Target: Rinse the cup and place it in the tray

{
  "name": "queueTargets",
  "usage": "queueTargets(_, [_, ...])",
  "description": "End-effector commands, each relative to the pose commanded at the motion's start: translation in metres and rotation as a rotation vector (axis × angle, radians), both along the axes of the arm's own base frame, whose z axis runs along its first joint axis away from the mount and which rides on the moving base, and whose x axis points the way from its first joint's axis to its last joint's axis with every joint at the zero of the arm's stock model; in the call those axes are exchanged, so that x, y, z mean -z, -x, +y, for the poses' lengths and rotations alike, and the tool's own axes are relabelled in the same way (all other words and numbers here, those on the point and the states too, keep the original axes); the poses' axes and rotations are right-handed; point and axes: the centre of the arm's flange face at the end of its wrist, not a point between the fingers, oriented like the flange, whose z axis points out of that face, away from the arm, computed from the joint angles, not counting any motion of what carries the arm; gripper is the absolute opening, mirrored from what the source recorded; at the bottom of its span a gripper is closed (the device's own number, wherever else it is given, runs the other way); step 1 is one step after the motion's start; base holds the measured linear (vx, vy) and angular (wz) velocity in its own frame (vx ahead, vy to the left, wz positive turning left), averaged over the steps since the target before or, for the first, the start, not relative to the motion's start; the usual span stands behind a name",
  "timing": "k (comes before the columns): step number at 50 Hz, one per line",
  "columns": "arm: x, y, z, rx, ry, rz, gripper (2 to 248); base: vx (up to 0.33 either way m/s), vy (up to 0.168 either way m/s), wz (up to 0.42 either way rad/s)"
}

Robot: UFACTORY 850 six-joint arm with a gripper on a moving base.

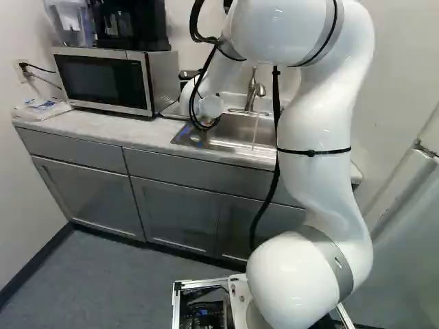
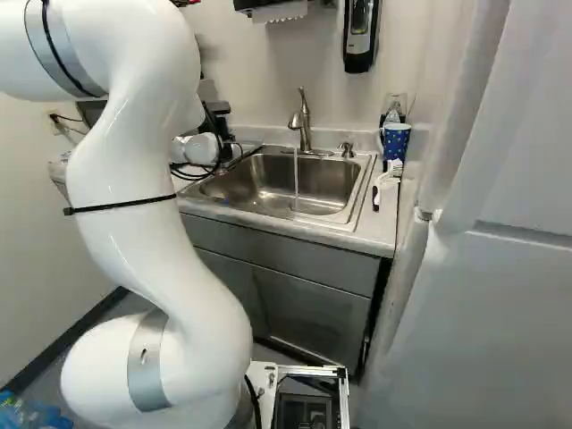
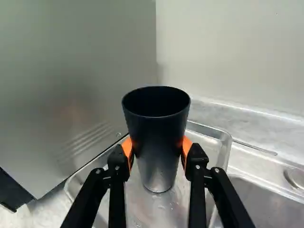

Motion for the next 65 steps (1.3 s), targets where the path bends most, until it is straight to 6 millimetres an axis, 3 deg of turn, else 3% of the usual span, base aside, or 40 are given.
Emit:
queueTargets(17, [0.0, 0.0, 0.0, 0.0, 0.0, 0.0, 128, 0.0, 0.0, 0.0])
queueTargets(18, [0.0, 0.0, 0.0, 0.0, 0.0, 0.0, 160, 0.0, 0.0, 0.0])
queueTargets(22, [0.0, 0.0, 0.0, 0.0, 0.0, 0.0, 160, 0.0, 0.0, 0.0])
queueTargets(23, [0.0, 0.0, 0.0, 0.0, 0.0, 0.0, 195, 0.0, 0.0, 0.0])
queueTargets(27, [0.0, 0.0, 0.0, 0.0, 0.0, 0.0, 195, 0.0, 0.0, 0.0])
queueTargets(28, [0.0, 0.0, 0.0, 0.0, 0.0, 0.0, 231, 0.0, 0.0, 0.0])
queueTargets(33, [0.0, 0.0, 0.0, 0.0, 0.0, 0.0, 231, 0.0, 0.0, 0.0])
queueTargets(34, [-0.001, 0.0, 0.0, 0.0, 0.0, -0.001, 247, 0.0, 0.0, 0.0])
queueTargets(65, [-0.033, 0.002, 0.0, 0.0, -0.016, -0.053, 247, 0.0, 0.0, 0.0])
